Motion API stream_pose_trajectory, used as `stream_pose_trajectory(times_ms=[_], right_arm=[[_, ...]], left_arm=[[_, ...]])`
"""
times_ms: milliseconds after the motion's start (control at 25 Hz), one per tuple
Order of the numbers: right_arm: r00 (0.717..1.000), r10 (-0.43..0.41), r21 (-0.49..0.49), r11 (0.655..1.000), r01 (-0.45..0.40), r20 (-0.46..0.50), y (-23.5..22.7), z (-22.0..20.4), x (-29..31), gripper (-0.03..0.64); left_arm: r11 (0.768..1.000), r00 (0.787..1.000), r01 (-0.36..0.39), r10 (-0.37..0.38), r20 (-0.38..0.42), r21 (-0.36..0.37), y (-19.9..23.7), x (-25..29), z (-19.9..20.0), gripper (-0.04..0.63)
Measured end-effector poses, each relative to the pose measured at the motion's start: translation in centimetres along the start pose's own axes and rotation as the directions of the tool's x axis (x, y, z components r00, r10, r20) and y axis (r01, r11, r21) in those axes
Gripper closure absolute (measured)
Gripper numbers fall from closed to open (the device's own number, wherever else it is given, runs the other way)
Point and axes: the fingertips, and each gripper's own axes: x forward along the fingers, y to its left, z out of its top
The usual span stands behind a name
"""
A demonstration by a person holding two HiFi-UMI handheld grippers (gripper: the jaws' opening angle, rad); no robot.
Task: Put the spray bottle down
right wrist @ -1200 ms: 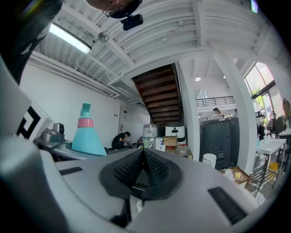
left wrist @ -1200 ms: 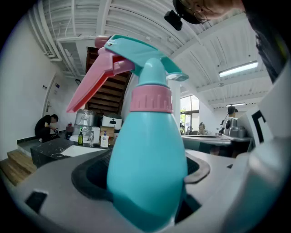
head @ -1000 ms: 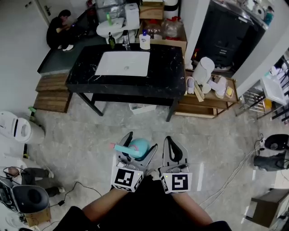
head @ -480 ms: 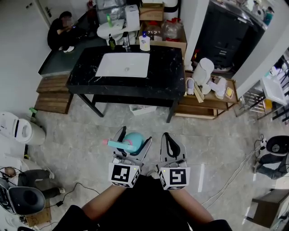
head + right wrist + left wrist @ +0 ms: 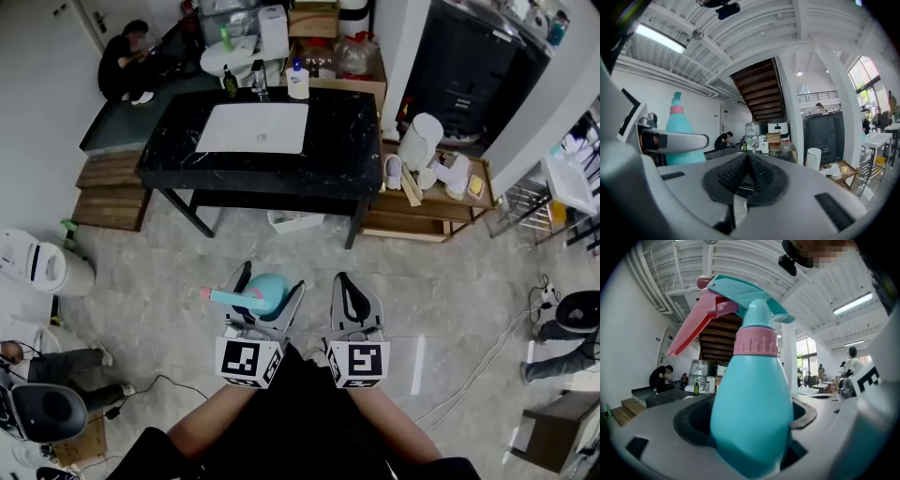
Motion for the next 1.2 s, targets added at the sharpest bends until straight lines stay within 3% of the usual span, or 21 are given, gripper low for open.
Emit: stream_pose_trajectory(times_ms=[160, 520, 680, 1200], right_arm=[[0.999, -0.03, 0.034, 0.999, 0.031, -0.02, -1.5, -0.9, -0.3, 0.603], [0.998, -0.064, -0.011, 0.998, 0.064, -0.029, -3.6, -0.8, 0.2, 0.603], [0.994, -0.096, -0.01, 0.995, 0.096, -0.052, -5.5, -1.4, 1.4, 0.601], [0.995, -0.082, -0.059, 0.995, 0.078, -0.054, -8.3, 0.4, 12.1, 0.601]], left_arm=[[1.0, 1.0, 0.013, -0.013, 0.012, -0.017, -0.7, -0.1, 1.0, 0.173], [0.998, 0.997, 0.064, -0.064, 0.032, 0.004, -1.4, 3.5, 1.9, 0.173], [0.994, 0.995, 0.1, -0.099, 0.031, -0.034, -1.4, 6.4, 1.5, 0.173], [0.992, 0.993, 0.116, -0.115, 0.024, -0.049, 4.0, 16.4, 1.1, 0.173]])
